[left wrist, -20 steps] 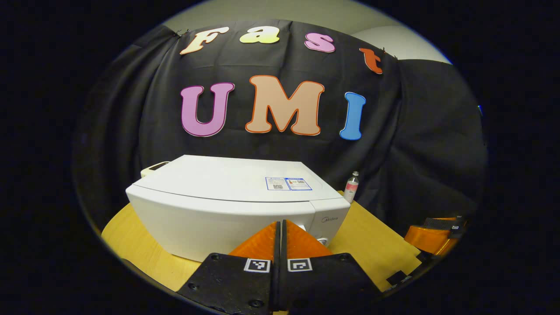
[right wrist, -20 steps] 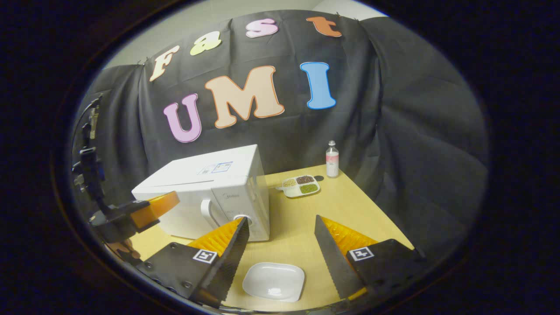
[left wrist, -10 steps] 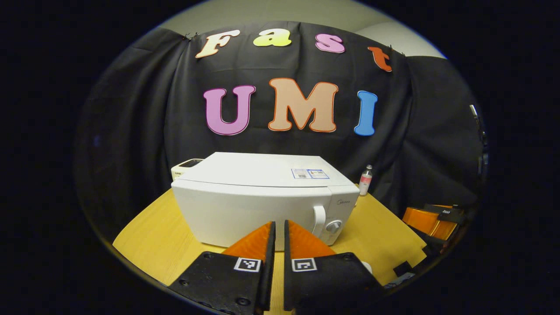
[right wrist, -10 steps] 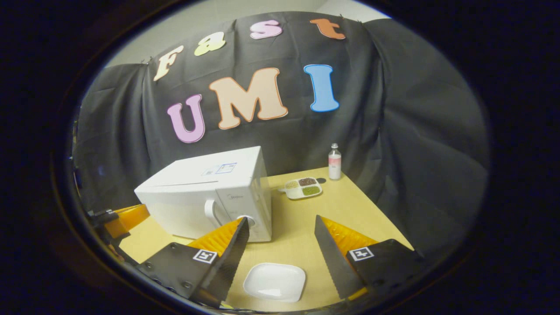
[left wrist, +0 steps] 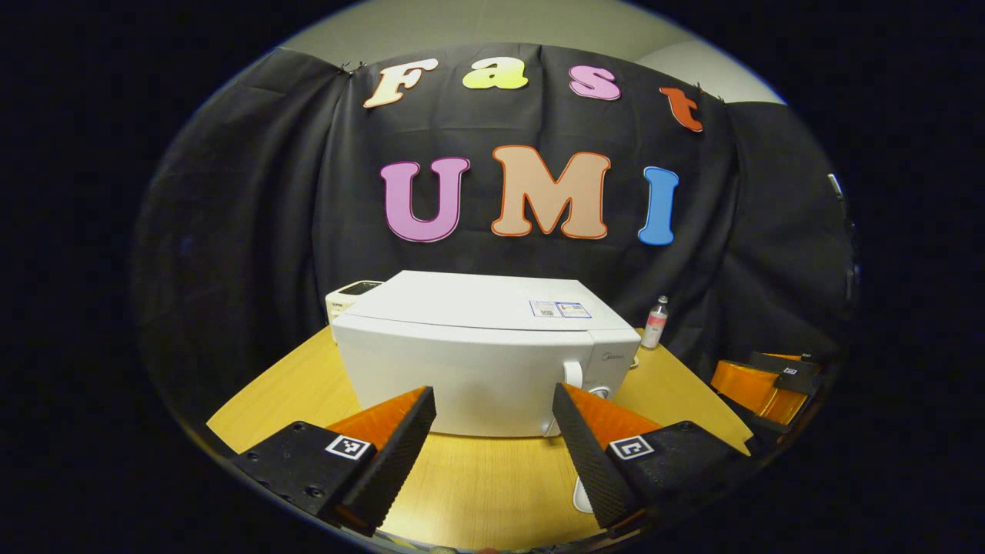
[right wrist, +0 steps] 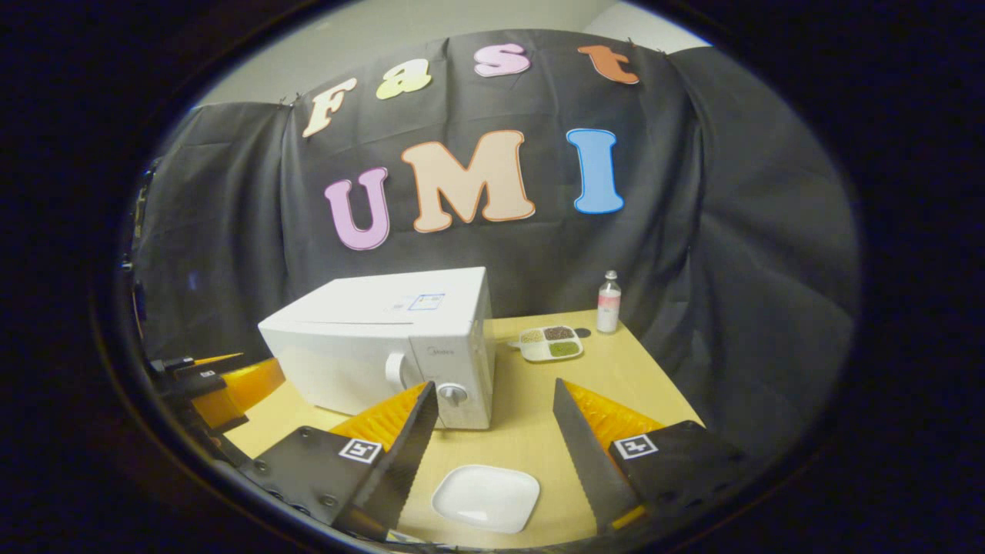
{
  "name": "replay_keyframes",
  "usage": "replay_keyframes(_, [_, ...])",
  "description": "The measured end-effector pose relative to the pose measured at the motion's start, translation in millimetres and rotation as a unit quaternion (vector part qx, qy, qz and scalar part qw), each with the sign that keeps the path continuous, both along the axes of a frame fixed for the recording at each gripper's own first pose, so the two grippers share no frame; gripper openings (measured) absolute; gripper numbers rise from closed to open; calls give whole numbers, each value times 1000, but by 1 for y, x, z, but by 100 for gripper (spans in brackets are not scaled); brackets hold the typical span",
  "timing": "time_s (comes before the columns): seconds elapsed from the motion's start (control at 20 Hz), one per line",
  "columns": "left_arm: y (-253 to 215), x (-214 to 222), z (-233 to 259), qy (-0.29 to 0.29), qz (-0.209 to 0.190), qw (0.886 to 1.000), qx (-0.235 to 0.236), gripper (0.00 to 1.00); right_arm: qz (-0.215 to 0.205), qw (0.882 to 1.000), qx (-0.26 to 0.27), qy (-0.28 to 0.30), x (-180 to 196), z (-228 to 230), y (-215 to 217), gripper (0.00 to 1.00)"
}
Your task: Open the microwave oven with the left hand, put the food in, and close the microwave oven.
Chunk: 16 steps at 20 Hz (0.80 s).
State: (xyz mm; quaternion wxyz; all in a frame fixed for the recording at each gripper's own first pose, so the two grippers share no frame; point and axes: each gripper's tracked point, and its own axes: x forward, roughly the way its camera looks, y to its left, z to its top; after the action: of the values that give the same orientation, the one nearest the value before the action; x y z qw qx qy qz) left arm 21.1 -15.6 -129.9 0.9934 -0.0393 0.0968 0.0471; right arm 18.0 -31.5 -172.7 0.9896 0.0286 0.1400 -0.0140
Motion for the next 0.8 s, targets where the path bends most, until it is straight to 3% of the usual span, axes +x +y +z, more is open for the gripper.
replay_keyframes(0.45, [9, -14, 16, -17, 29, 999, 28, 97, -9, 1000, -7, -28, -7, 20, -22, 87])
replay_keyframes(0.8, [-8, -18, 18, -16, 26, 999, 38, 97, -13, 999, -6, -39, -14, 28, -36, 88])
